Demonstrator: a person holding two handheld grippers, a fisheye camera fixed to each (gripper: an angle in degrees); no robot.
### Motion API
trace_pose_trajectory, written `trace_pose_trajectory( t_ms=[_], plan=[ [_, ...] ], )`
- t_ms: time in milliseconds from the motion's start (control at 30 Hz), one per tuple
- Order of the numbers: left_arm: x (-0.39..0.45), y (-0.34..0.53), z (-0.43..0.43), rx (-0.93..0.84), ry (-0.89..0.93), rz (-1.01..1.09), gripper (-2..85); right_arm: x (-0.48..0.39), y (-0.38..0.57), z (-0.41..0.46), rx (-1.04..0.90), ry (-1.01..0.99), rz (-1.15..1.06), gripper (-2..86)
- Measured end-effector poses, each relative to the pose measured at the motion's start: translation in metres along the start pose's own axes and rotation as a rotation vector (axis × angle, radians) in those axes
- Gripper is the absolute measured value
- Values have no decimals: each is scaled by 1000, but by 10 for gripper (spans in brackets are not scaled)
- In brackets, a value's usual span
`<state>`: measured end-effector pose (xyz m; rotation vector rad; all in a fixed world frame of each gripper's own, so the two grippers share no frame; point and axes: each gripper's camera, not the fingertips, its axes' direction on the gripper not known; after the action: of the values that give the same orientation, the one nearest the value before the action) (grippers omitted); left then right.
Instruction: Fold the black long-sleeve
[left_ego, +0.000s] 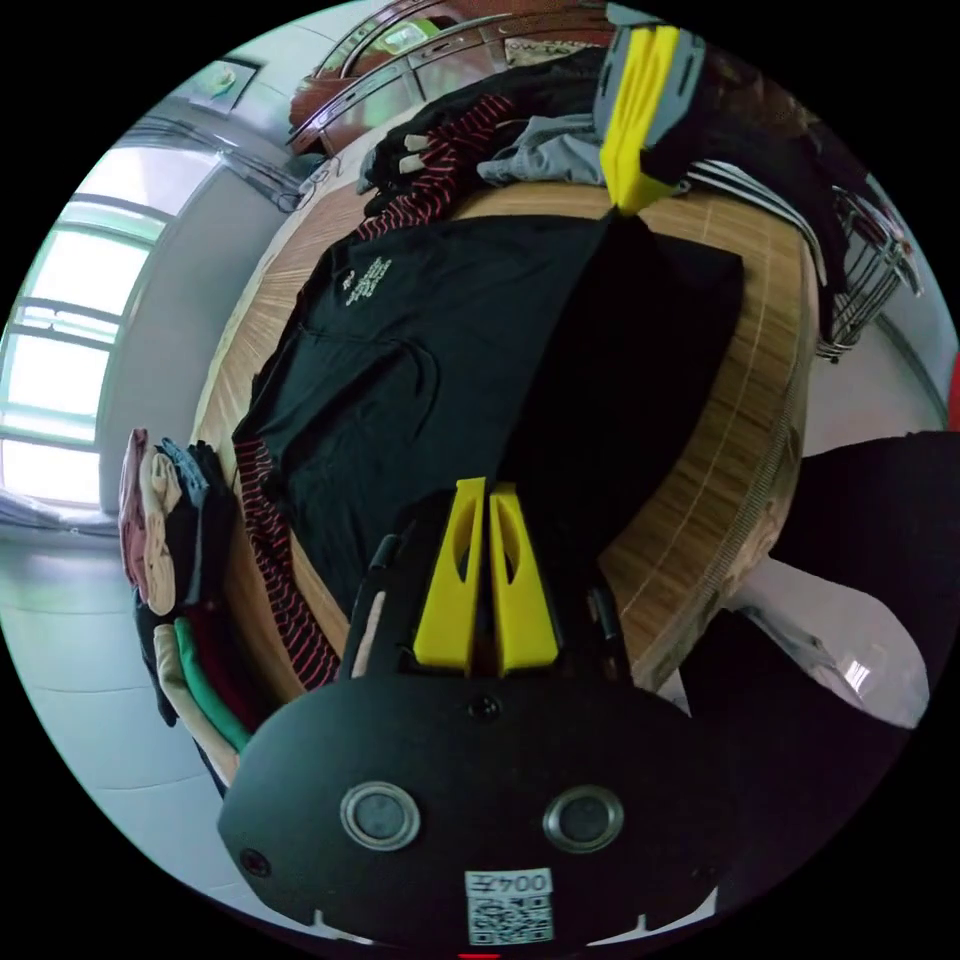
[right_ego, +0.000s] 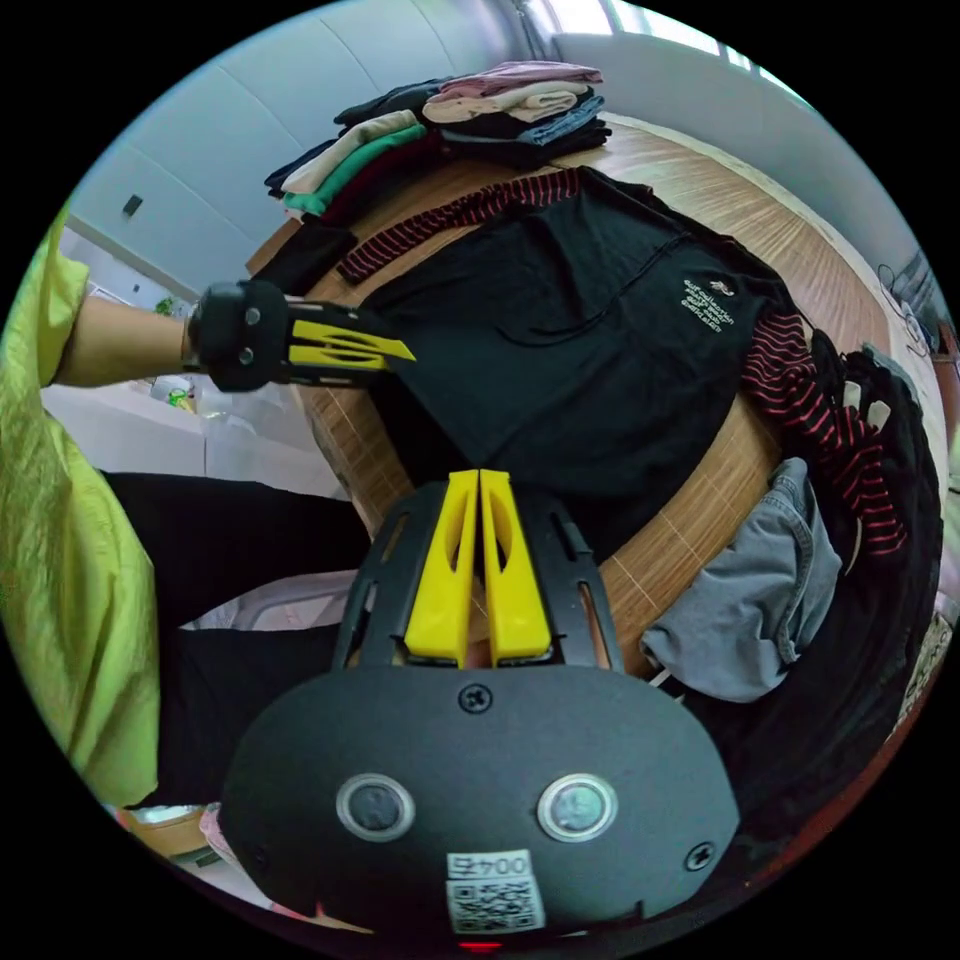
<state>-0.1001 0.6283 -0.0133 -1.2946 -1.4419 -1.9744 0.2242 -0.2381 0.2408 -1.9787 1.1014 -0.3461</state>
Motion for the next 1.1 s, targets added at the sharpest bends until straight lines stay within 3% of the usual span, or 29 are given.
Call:
trace_pose_trajectory(
  t_ms=[200,333,467,567,667,800,1000,1100],
  plan=[
    [-14,5,-63,0,138,161,5,-18,14,5,-52,-58,-61,-6],
    [5,1,-54,-92,202,269,13,-24,19,57,-121,-46,-43,0],
    [9,-12,-43,-168,238,271,38,-16,18,109,-220,-21,27,32],
    [-15,-20,-73,-169,320,209,83,-14,27,88,-151,-74,66,65],
    [-43,-4,-110,-119,359,103,91,1,48,65,-96,-124,197,84],
    [-99,22,-127,-181,230,-257,85,31,80,62,-86,-34,427,93],
    [-169,-2,-124,-234,491,-752,135,44,103,81,-65,-10,701,123],
    [-181,-17,-133,-278,450,-838,140,33,100,83,-47,19,737,131]
  ],
)
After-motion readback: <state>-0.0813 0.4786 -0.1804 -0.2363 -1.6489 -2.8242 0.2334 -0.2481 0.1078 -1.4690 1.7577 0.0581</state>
